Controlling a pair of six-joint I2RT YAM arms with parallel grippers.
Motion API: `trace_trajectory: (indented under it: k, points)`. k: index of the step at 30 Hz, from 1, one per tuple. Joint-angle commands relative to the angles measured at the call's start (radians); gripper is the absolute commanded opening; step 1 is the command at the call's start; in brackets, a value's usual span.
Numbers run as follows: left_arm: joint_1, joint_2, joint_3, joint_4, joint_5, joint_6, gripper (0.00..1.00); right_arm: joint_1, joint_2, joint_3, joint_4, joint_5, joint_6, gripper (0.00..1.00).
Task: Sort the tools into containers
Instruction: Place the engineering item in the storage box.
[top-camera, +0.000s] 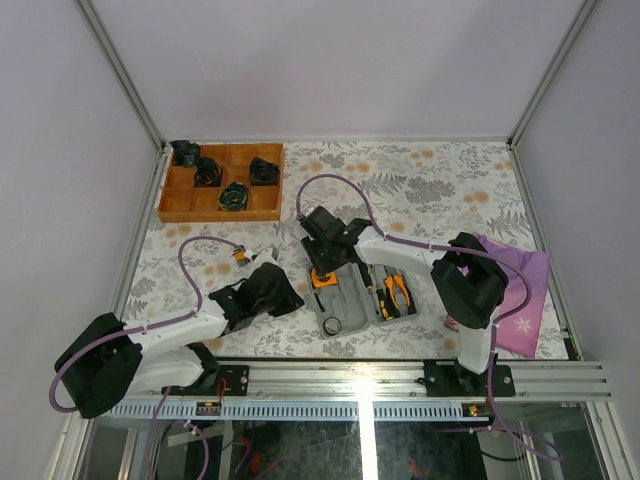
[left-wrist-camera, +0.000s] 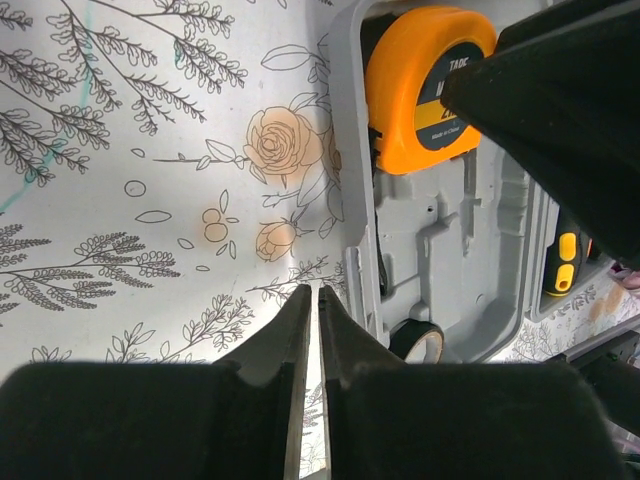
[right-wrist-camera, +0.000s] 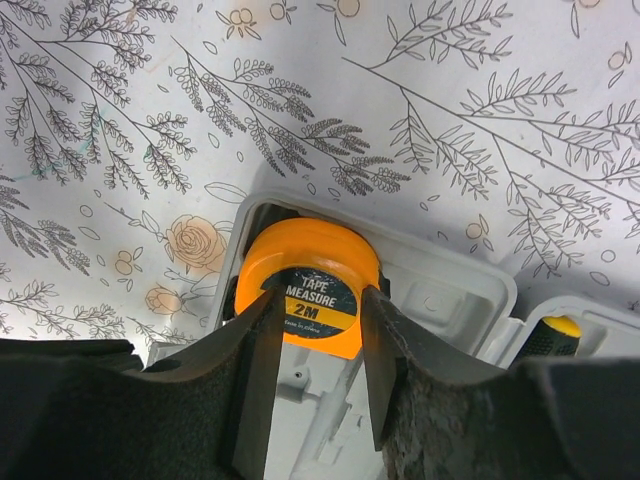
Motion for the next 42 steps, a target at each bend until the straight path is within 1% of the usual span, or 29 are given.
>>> trace_trajectory:
  k: [1, 8, 12, 16, 20, 22, 24, 26, 30, 31, 35, 42]
  points:
    - [0.006, 0.001, -0.010, -0.022, -0.013, 0.006, 0.04, 0.010, 0.002, 0.031, 0.042, 0.034, -0.087, 0.43]
    - [0.006, 0.000, -0.004, -0.027, -0.018, 0.007, 0.04, 0.010, -0.014, 0.025, 0.054, -0.018, -0.173, 0.44]
    - [0.006, -0.003, -0.004, -0.036, -0.022, 0.007, 0.04, 0.002, -0.017, 0.029, 0.057, -0.089, -0.269, 0.47]
    - [0.006, -0.007, -0.004, -0.037, -0.022, 0.005, 0.04, -0.020, -0.004, 0.043, 0.031, -0.161, -0.338, 0.47]
    - [0.005, -0.019, -0.003, -0.030, -0.018, 0.004, 0.07, -0.034, 0.000, 0.057, 0.006, -0.182, -0.378, 0.46]
    - [0.005, -0.039, -0.009, -0.016, -0.012, 0.004, 0.11, -0.045, -0.002, 0.056, 0.002, -0.199, -0.385, 0.45]
    - [0.006, -0.071, -0.021, 0.006, -0.006, 0.003, 0.21, -0.051, -0.001, 0.057, -0.003, -0.210, -0.392, 0.45]
    - [0.005, -0.103, -0.033, 0.027, -0.002, 0.003, 0.28, -0.054, 0.000, 0.059, -0.008, -0.229, -0.402, 0.45]
    - [0.006, -0.140, -0.057, 0.071, 0.004, 0.002, 0.41, -0.065, 0.006, 0.063, -0.016, -0.263, -0.424, 0.44]
    - [0.006, -0.136, -0.062, 0.080, 0.001, 0.001, 0.43, -0.071, 0.006, 0.062, -0.017, -0.273, -0.428, 0.44]
    - [0.007, -0.086, -0.071, 0.109, -0.009, -0.010, 0.43, -0.082, 0.010, 0.063, -0.021, -0.308, -0.439, 0.43]
    - [0.011, -0.002, -0.105, 0.286, 0.034, -0.037, 0.41, -0.090, 0.030, 0.073, -0.036, -0.330, -0.457, 0.42]
